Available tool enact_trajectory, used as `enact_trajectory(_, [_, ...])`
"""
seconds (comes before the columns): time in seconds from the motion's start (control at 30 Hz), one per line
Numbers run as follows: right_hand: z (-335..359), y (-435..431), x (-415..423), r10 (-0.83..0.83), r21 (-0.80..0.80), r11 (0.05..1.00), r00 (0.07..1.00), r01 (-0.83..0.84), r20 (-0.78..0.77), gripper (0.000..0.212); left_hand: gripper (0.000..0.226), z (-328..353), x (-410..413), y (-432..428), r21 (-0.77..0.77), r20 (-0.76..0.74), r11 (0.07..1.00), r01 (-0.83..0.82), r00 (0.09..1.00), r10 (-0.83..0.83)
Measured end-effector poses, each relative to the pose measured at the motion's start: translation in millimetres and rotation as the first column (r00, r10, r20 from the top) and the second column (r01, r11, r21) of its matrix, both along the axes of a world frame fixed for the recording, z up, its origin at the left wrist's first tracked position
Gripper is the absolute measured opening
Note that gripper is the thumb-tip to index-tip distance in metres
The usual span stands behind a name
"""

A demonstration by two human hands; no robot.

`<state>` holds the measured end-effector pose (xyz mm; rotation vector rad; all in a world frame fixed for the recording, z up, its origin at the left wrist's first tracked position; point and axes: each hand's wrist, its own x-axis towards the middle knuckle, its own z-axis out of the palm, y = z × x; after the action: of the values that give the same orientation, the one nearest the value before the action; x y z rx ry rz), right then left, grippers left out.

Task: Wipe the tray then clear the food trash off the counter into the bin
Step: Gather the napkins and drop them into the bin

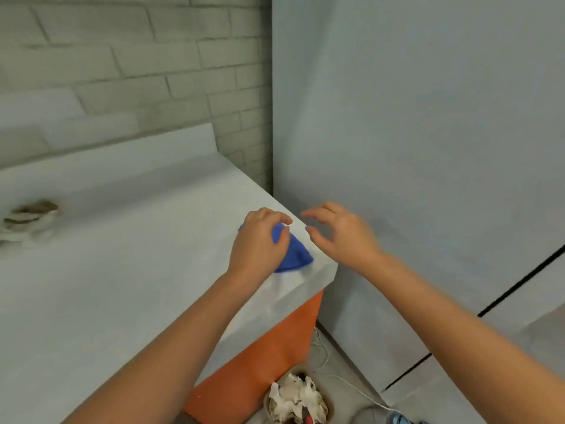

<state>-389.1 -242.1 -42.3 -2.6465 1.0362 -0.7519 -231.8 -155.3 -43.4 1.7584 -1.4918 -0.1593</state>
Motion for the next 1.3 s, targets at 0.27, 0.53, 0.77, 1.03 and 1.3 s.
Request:
enact_trajectory(0.27, [42.8, 18.1, 161.4, 0.298, -0.094, 0.945, 0.943, -0.313, -0.148, 0.034, 0.016, 22.6, 154.6, 68.9, 0.152, 0.026, 0.937, -0.316, 0.949, 0.315])
enact_trajectory(0.53, [45.2, 53.6, 334.0, 0.466, -0.048, 0.872, 0.854, -0.488, -0.231, 0.039, 0.014, 20.4, 317.0, 157.6, 0.26, -0.025, 0.822, -0.506, 0.848, 0.53])
enact_trajectory(0.77, [25.0, 91.9, 465.4, 0.57, 0.067, 0.81, 0.754, -0.583, -0.327, 0.057, 0.018, -1.3, 431.2, 229.4, 0.329, -0.05, 0.695, -0.64, 0.723, 0.689])
enact_trajectory(1.03, [-20.6, 116.3, 564.7, 0.615, 0.257, 0.785, 0.663, -0.563, -0.426, 0.093, 0.088, -50.5, 508.7, 248.5, 0.388, 0.048, 0.601, -0.699, 0.666, 0.744])
enact_trajectory(1.3, [-72.7, 119.7, 599.9, 0.562, 0.125, 0.819, 0.74, -0.559, -0.37, 0.044, 0.133, -80.4, 531.8, 205.3, 0.439, 0.22, 0.605, -0.664, 0.732, 0.644])
